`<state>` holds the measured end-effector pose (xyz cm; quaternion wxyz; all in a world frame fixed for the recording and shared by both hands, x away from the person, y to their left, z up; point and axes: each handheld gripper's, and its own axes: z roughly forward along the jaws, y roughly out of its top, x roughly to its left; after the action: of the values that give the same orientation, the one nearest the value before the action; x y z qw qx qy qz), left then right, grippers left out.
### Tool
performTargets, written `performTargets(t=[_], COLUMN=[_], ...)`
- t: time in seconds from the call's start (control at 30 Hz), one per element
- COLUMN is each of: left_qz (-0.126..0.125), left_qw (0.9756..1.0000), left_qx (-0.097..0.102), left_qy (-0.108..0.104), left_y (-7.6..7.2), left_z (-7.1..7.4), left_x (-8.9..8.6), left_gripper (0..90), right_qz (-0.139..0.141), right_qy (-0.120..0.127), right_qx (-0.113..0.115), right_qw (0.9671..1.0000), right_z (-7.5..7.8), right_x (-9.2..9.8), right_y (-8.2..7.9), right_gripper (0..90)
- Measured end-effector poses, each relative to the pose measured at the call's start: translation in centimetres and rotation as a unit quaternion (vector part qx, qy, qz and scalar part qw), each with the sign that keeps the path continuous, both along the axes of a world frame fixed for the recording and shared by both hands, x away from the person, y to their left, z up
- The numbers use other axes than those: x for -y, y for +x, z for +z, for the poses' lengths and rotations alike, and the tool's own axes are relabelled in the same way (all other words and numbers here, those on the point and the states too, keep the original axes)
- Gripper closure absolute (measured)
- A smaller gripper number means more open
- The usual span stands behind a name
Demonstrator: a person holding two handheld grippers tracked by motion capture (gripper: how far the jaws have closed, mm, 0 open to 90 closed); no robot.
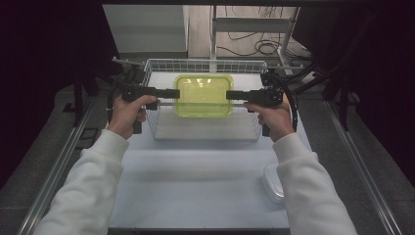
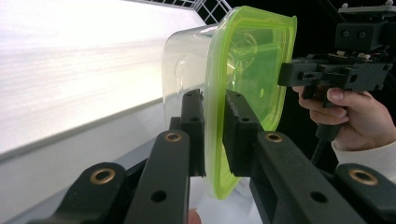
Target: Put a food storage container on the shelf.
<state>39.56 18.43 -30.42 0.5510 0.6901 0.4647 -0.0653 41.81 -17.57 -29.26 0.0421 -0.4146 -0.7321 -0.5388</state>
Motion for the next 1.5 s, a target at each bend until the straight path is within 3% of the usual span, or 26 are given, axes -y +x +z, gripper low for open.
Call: performTargets(t=[0.33, 0.57, 0.97, 1.27, 1.5], left_qz=[0.007, 0.006, 0.002, 0.007, 0.028], left_qw=[0.9999, 0.9999, 0.9991, 0.9973, 0.9949], left_qx=[-0.006, -0.013, -0.042, -0.072, -0.091], left_qy=[-0.005, 0.004, -0.002, -0.009, -0.032], left_y=[2.0, 3.8, 6.3, 8.1, 9.3], left_z=[0.5, 0.6, -0.5, -1.9, -2.6], left_x=[-0.1, 0.3, 0.4, 0.3, 0.4], left_gripper=[80.6, 80.6, 80.6, 80.8, 79.5], right_qz=[-0.005, -0.012, -0.023, -0.034, -0.049], right_qy=[0.008, 0.009, 0.027, 0.015, 0.028], right_qx=[-0.001, -0.006, -0.036, -0.051, -0.07], right_qw=[1.0, 0.9999, 0.9987, 0.998, 0.996], right_z=[0.4, 0.2, -1.2, -1.6, -2.7], right_x=[-0.1, 0.1, 0.6, 0.3, 0.4], right_y=[1.5, 3.4, 5.9, 6.9, 8.4], right_gripper=[78.2, 78.7, 78.5, 78.2, 76.6])
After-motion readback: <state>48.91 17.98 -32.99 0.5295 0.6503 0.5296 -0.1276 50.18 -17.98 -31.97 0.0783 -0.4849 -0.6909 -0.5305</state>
